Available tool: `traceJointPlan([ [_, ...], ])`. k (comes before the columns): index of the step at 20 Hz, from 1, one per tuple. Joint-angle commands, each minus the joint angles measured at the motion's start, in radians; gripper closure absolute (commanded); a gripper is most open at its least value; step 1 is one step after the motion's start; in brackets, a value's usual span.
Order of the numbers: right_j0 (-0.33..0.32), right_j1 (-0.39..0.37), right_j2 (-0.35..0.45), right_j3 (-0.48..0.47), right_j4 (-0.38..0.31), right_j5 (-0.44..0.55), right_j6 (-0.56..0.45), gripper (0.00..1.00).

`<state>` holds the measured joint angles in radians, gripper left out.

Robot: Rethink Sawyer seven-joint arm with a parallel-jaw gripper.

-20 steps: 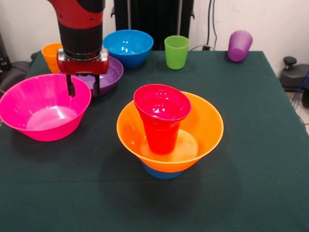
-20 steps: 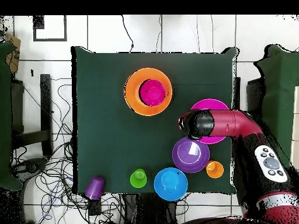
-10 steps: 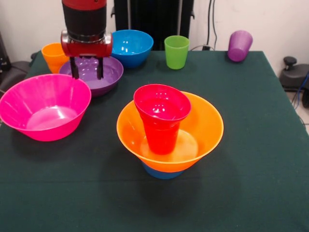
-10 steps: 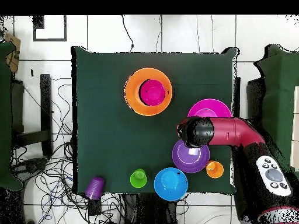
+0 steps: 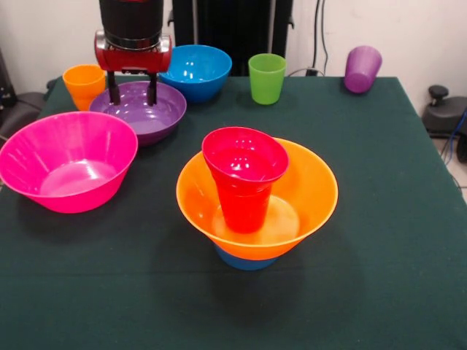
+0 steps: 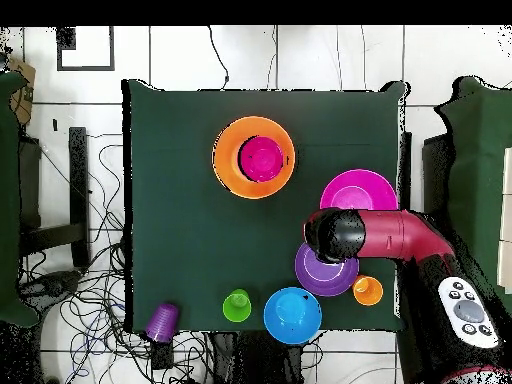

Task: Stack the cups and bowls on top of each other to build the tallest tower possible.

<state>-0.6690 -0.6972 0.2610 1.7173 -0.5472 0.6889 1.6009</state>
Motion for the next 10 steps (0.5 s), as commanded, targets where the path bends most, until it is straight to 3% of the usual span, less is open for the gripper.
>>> traceJointPlan([
  [1, 0.033, 0.085, 0.004, -0.034, -0.004, -0.059, 0.089, 0.0],
  [10, 0.047, 0.149, 0.004, -0.064, -0.004, -0.122, 0.12, 0.0],
])
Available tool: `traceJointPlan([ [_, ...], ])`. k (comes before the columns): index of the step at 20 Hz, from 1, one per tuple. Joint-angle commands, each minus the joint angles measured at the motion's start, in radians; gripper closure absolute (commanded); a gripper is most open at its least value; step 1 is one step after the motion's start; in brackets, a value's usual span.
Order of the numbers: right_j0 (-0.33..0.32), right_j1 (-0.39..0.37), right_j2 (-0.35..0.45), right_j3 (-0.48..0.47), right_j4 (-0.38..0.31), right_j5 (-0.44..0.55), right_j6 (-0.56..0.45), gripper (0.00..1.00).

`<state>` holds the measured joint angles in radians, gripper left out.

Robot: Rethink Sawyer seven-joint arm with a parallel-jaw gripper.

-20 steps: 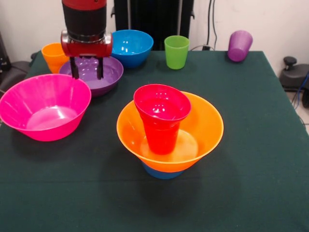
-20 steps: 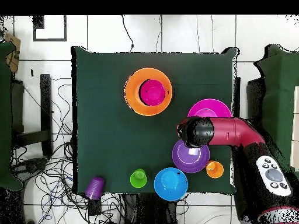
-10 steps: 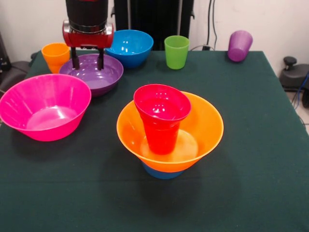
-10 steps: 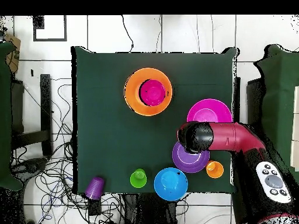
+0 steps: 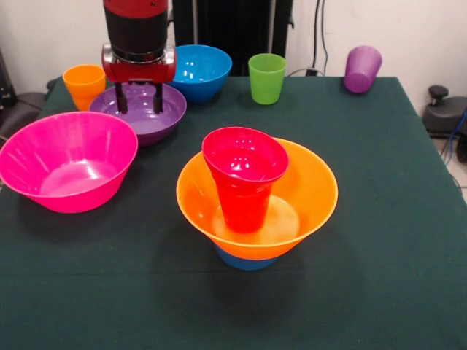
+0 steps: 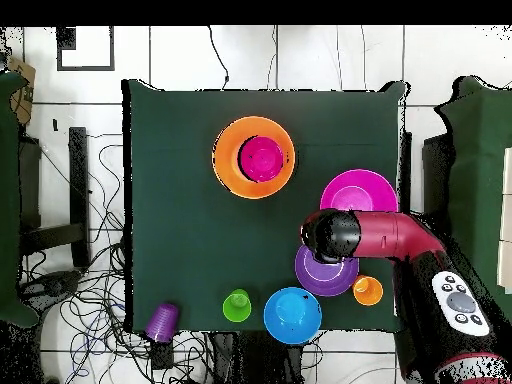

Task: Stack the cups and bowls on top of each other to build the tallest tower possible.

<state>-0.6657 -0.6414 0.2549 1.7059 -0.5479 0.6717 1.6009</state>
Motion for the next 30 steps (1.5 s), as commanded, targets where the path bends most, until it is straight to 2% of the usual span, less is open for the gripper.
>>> traceJointPlan([
  [1, 0.048, 0.098, 0.006, -0.052, -0.004, -0.115, 0.129, 0.0],
  [5, 0.067, 0.114, -0.007, -0.075, -0.002, -0.143, 0.147, 0.0],
  [15, 0.045, 0.123, 0.017, -0.125, 0.026, -0.071, 0.065, 0.0],
  [21, 0.033, 0.103, 0.031, -0.161, 0.038, -0.001, 0.011, 0.0],
  [24, 0.026, 0.098, 0.046, -0.198, 0.052, 0.071, -0.035, 0.0],
  [30, 0.025, 0.128, 0.057, -0.223, 0.052, 0.058, -0.037, 0.0],
])
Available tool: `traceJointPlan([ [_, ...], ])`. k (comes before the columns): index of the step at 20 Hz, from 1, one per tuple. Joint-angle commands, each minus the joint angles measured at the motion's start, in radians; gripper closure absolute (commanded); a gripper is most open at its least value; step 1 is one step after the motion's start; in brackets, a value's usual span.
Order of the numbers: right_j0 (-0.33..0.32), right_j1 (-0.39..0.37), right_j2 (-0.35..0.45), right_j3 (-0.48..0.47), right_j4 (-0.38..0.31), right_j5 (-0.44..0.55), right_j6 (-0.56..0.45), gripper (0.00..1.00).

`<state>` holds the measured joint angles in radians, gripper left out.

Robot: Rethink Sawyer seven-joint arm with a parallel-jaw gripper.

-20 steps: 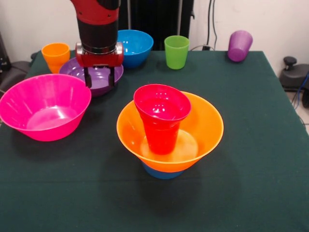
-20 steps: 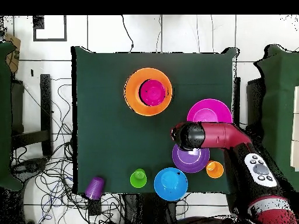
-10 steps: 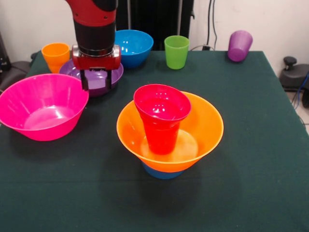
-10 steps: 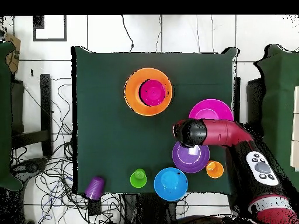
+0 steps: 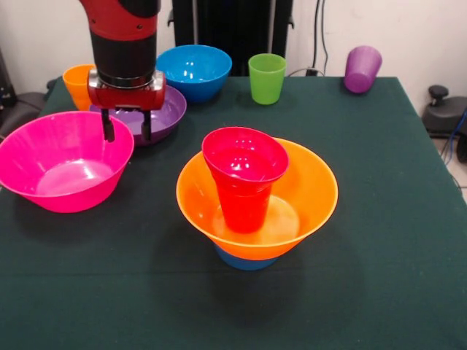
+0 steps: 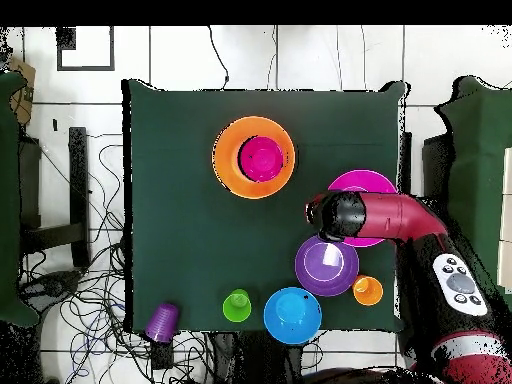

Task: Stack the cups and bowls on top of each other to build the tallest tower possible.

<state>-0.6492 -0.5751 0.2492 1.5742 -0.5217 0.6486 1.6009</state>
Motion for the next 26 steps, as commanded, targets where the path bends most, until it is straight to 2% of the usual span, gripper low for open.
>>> traceJointPlan([
  [1, 0.006, 0.07, 0.068, -0.098, 0.029, 0.085, -0.042, 0.0],
  [3, 0.004, 0.091, 0.08, -0.121, 0.039, 0.112, -0.062, 0.0],
  [12, 0.038, 0.197, 0.047, -0.174, -0.011, -0.032, 0.001, 0.0],
  [14, 0.04, 0.213, 0.042, -0.187, -0.016, -0.038, 0.006, 0.0],
  [21, 0.026, 0.208, 0.043, -0.187, -0.024, -0.03, -0.029, 0.0],
  [25, 0.039, 0.194, 0.015, -0.193, -0.052, -0.034, -0.026, 0.0],
  [26, 0.048, 0.187, -0.002, -0.192, -0.07, -0.057, -0.015, 1.0],
])
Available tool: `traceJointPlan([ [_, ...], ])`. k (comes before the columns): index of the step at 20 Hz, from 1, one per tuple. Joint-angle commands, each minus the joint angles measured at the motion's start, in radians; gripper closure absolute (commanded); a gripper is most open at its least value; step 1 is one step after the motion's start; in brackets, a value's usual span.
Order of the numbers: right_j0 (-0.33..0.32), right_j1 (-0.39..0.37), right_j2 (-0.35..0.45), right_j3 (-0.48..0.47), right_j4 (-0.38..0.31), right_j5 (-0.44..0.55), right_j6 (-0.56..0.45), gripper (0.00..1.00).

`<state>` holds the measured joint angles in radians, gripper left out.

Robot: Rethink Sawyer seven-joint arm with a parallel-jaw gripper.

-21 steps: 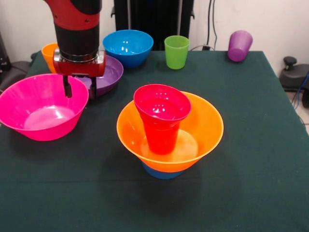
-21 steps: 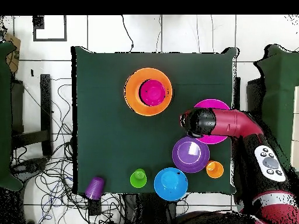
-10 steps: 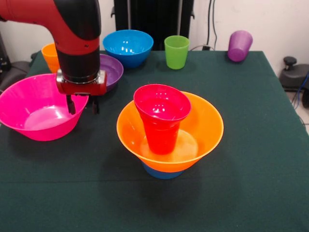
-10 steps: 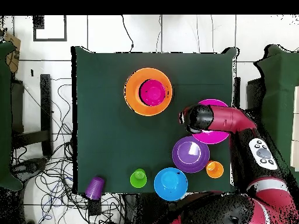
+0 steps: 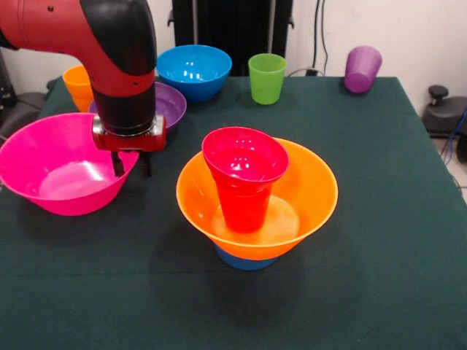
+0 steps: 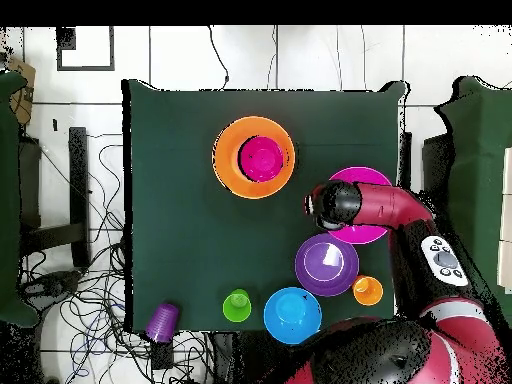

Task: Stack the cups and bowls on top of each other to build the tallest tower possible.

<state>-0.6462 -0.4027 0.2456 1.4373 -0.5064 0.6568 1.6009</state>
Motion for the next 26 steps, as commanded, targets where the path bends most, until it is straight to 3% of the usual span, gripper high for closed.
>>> traceJointPlan([
  [1, 0.047, 0.013, -0.002, -0.06, -0.09, -0.059, -0.018, 1.0],
  [15, 0.047, -0.012, -0.012, -0.063, -0.087, -0.002, -0.049, 1.0],
  [17, 0.064, -0.065, -0.028, -0.034, -0.077, 0.03, -0.034, 1.0],
  [20, 0.092, -0.207, -0.043, 0.051, -0.03, 0.134, -0.042, 1.0],
  [26, 0.123, -0.33, -0.072, 0.081, 0.014, 0.284, -0.058, 1.0],
])
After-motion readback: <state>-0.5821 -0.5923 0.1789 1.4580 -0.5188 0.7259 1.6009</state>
